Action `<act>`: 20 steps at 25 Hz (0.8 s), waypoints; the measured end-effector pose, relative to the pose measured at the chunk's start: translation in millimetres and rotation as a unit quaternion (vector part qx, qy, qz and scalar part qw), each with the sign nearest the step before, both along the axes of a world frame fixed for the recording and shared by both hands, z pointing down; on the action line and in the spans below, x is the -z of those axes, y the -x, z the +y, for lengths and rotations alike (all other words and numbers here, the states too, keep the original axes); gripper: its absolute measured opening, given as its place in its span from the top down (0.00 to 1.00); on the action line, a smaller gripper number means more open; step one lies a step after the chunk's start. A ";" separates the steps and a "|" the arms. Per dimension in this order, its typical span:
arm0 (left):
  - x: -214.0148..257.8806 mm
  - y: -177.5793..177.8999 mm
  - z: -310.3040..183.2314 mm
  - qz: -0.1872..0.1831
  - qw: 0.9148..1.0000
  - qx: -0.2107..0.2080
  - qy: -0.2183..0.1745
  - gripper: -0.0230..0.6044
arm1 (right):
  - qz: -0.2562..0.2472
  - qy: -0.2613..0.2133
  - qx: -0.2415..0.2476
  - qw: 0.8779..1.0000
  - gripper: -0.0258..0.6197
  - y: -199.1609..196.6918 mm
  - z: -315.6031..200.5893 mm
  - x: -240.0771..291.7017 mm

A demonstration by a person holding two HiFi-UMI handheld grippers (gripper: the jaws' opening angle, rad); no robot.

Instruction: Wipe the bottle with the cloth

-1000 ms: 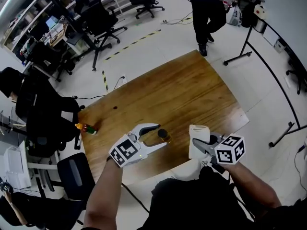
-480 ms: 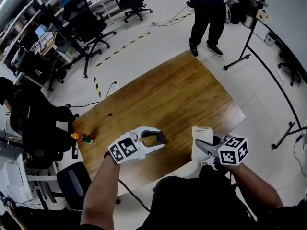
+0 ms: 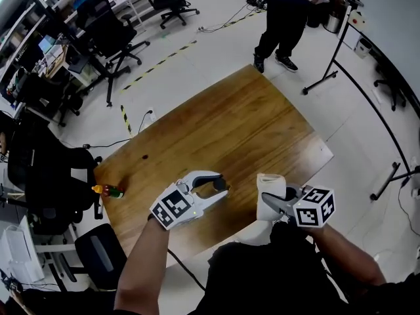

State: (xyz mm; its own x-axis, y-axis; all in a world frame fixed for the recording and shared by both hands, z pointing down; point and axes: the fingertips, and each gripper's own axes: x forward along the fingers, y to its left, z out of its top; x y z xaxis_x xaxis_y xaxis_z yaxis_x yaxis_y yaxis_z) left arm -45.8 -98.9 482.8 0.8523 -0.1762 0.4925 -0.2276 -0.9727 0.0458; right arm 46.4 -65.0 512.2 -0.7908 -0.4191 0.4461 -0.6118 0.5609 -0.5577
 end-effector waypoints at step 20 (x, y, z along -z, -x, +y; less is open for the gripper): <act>0.9 10.6 -23.7 -0.032 0.906 0.417 0.059 0.66 | -0.038 0.022 0.071 0.996 0.85 36.7 -13.5 -4.0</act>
State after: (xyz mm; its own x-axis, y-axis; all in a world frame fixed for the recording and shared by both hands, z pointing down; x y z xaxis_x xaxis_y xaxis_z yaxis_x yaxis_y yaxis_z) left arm -56.4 -122.6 481.9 0.4145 -0.6896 0.5938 -0.8879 -0.4495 0.0977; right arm 9.7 -78.5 516.2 -0.8732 -0.2817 0.3977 -0.4827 0.6127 -0.6258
